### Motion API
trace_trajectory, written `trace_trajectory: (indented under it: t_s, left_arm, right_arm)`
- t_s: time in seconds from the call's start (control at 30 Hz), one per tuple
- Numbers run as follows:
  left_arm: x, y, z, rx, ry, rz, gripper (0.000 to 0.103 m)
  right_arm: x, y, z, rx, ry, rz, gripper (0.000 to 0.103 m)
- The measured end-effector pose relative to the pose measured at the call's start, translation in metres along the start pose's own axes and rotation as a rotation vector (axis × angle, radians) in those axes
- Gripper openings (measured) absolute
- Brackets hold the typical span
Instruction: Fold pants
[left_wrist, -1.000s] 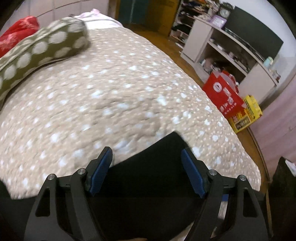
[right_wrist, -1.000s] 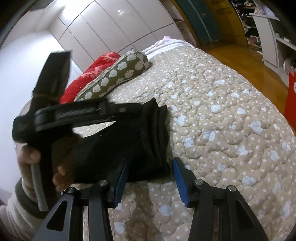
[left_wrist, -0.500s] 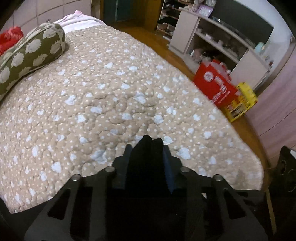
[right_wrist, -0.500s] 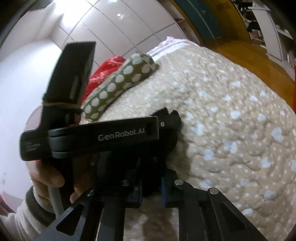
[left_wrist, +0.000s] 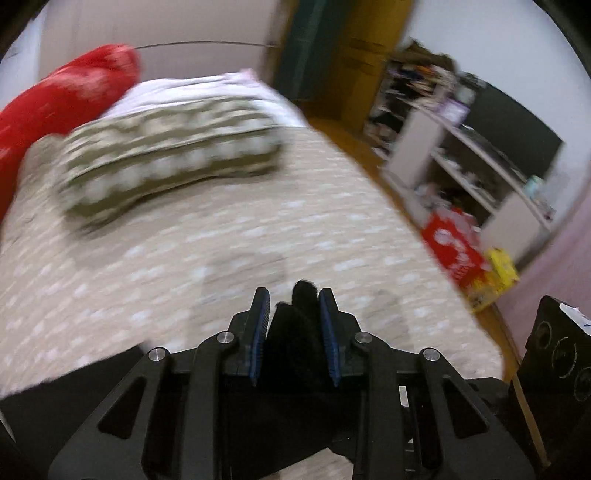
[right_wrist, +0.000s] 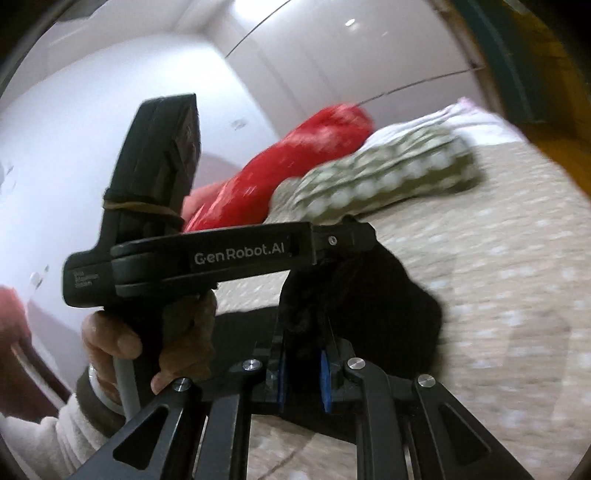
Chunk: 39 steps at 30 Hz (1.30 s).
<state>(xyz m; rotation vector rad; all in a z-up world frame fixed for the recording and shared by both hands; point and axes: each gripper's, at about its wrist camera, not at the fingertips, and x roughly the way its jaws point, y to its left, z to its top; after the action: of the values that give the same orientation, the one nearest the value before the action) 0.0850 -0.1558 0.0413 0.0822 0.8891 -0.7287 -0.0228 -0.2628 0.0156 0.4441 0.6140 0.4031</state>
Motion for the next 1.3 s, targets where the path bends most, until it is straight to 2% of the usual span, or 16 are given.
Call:
trace_trajectory:
  t_s: [0.1, 0.2, 0.23, 0.33, 0.4, 0.5, 0.57, 0.67, 0.7, 0.8, 0.9, 0.97, 1.07, 1.17, 1.3]
  left_arm:
    - [-0.001, 0.052, -0.029, -0.090, 0.035, 0.095, 0.026]
    - [0.002, 0.093, -0.055, -0.183, 0.084, 0.168, 0.026]
    - [-0.001, 0.103, -0.063, -0.205, 0.087, 0.187, 0.026]
    - [-0.011, 0.115, -0.077, -0.246, 0.075, 0.184, 0.026]
    - [-0.019, 0.117, -0.082, -0.267, 0.061, 0.169, 0.026]
    - [-0.023, 0.106, -0.093, -0.281, 0.040, 0.160, 0.037]
    - [-0.023, 0.098, -0.098, -0.289, 0.044, 0.151, 0.038]
    - [-0.018, 0.086, -0.100, -0.284, 0.044, 0.156, 0.038]
    - [-0.012, 0.083, -0.102, -0.283, 0.050, 0.179, 0.038]
    - [0.003, 0.084, -0.109, -0.299, 0.085, 0.243, 0.038]
    - [0.003, 0.083, -0.112, -0.301, 0.067, 0.255, 0.039]
    - [0.001, 0.083, -0.114, -0.301, 0.068, 0.258, 0.039]
    - [0.000, 0.085, -0.115, -0.312, 0.065, 0.250, 0.039]
    - [-0.001, 0.084, -0.117, -0.315, 0.059, 0.256, 0.039]
    - [-0.002, 0.080, -0.119, -0.315, 0.046, 0.270, 0.040]
  right_arm:
    - [0.064, 0.016, -0.020, 0.002, 0.118, 0.049, 0.015]
    - [0.120, 0.019, -0.043, 0.024, 0.286, 0.025, 0.021]
    - [0.120, 0.018, -0.043, 0.021, 0.281, 0.031, 0.025]
    - [0.091, 0.016, -0.031, 0.033, 0.236, 0.155, 0.039]
    - [0.063, 0.008, -0.020, 0.044, 0.168, 0.120, 0.040]
    - [0.035, -0.007, -0.006, -0.017, 0.081, -0.039, 0.040]
    - [0.036, -0.015, -0.003, -0.062, 0.101, -0.167, 0.036]
    - [0.052, -0.027, -0.004, -0.044, 0.131, -0.179, 0.028]
    - [0.058, -0.029, -0.005, -0.048, 0.142, -0.193, 0.028]
    - [0.084, -0.035, -0.016, -0.073, 0.225, -0.254, 0.027]
    - [0.095, -0.035, -0.016, -0.116, 0.227, -0.278, 0.027]
    - [0.085, -0.029, -0.012, -0.116, 0.230, -0.278, 0.027]
    - [0.056, -0.016, -0.013, -0.153, 0.190, -0.277, 0.027]
    - [0.036, 0.003, -0.029, -0.204, 0.211, -0.290, 0.027]
    - [0.039, 0.000, -0.061, -0.234, 0.257, -0.335, 0.028]
